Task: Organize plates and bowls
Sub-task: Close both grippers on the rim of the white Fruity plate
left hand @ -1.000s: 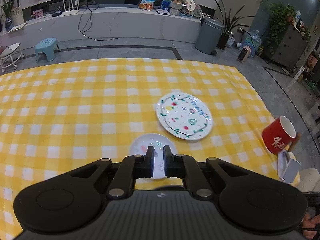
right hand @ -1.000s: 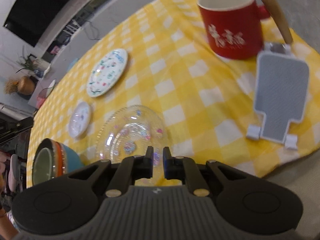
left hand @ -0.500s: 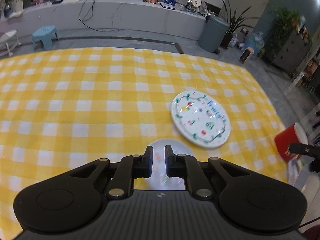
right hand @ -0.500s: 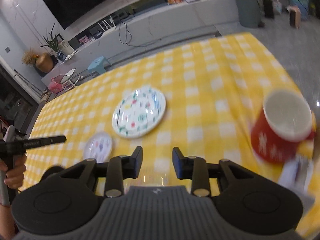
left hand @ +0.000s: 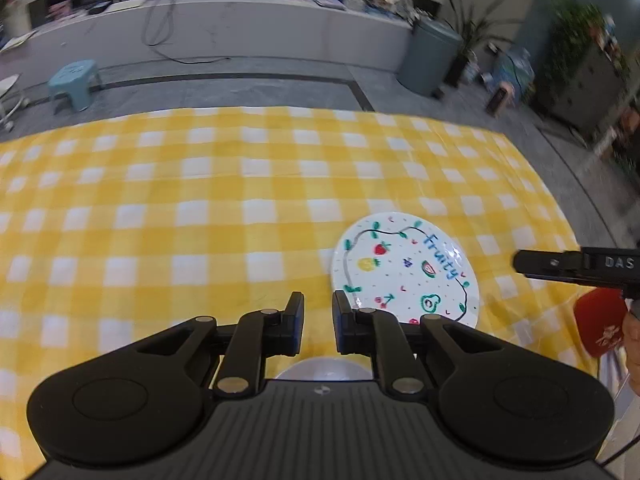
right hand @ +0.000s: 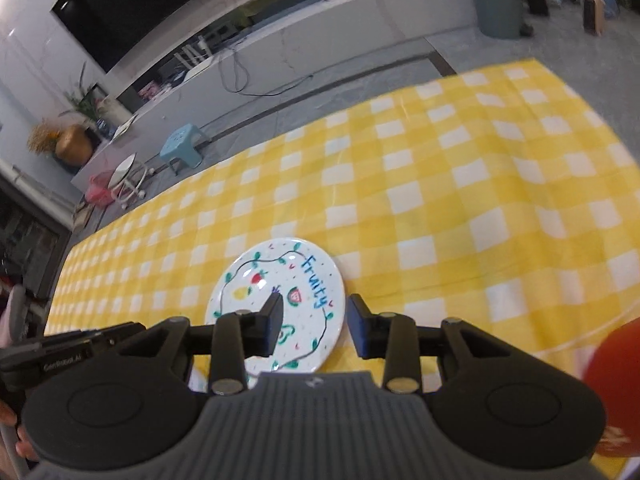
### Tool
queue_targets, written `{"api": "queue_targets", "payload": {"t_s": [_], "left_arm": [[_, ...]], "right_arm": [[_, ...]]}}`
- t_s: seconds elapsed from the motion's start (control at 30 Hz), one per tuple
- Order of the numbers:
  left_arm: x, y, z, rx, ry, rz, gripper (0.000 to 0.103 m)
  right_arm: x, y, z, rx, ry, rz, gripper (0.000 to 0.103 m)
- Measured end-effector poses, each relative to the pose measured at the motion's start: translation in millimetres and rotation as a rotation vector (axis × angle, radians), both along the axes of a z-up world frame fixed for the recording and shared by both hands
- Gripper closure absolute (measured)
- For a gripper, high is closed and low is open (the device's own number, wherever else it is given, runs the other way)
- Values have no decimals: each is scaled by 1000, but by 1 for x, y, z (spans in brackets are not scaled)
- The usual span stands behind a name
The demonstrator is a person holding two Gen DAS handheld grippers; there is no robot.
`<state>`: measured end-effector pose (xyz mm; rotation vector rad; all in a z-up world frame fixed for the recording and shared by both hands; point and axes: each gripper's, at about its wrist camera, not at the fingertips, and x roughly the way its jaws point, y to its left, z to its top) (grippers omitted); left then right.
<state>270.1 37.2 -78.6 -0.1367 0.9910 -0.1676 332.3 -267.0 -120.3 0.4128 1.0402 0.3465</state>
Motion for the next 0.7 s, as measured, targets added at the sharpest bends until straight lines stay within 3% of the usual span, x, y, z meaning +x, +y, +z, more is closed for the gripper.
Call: {"api": "queue_targets", "payload": {"t_s": [0.1,0.2,0.27,0.37,0.47,0.7], "left_arm": [[8,-7,-6,-2,4,-17,87],[14,-8,-19,-43,35,-38,87],[18,-5,-27,-58,70,-49,87],[22,9,-35,-134,104,-33,87],[29,21,-40,-224,144,-14,87],[41,35,-54,-349,188,-14,83]], "right_arm": [[1,5,-11,-3,13,9,75],[1,7,-23,-33,28,16,76],[4,2,-32,0,47,28,76],[8,-8,-42,19,33,46,76],[11,-18,-53,88,75,12,76],[10,-16,-67,187,96,18,76]]}}
